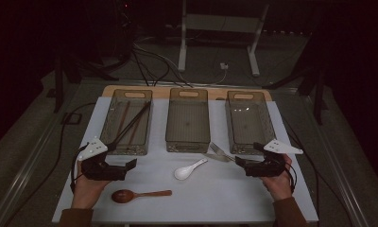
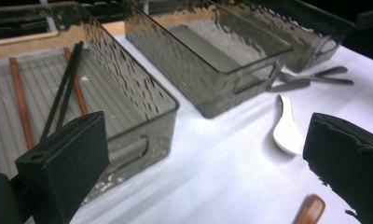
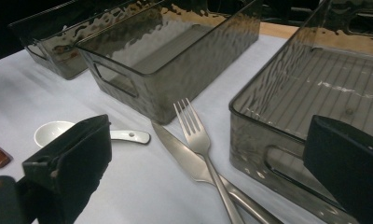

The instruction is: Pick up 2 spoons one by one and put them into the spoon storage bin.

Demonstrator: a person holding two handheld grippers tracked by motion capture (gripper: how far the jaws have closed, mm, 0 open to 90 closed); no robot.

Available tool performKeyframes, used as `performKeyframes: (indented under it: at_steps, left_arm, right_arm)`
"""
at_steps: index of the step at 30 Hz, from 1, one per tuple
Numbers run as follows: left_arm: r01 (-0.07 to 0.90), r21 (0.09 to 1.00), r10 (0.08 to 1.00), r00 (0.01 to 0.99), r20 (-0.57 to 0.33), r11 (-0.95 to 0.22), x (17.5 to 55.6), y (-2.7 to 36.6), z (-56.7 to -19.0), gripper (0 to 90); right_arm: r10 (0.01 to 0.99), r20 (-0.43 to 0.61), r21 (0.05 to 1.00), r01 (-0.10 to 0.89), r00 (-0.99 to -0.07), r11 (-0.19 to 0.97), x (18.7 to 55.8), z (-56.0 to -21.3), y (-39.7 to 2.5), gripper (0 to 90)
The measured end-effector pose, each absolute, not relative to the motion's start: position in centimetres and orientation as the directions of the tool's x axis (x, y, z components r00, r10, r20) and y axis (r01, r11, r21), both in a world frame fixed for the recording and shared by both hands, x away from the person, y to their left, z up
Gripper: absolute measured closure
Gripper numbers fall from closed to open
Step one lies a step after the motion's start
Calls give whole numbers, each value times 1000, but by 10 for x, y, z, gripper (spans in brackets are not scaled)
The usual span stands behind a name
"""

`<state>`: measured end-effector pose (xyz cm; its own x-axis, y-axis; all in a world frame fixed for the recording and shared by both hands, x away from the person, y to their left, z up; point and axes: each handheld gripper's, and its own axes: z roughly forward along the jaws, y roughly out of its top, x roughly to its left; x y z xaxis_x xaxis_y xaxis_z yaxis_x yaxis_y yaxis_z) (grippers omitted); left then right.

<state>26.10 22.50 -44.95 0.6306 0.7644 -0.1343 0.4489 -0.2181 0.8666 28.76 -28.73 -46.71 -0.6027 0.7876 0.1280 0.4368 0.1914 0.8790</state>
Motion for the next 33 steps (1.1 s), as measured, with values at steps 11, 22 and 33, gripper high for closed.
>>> performKeyframes:
  at_steps: [11,22,33]
  left_arm:
    - [490,809,716,686,-129,-324,255,214,-469,14]
    - [510,744,658,742,-128,-431,251,204,-483,76]
    - [492,680,597,796,-99,-544,243,198,-492,175]
  right_arm:
    - [799,131,882,437,-588,178,286,-468,-297,17]
    - [804,127,882,437,-581,176,284,-467,-301,17]
    - [803,134,878,445,-581,176,284,-468,-300,17]
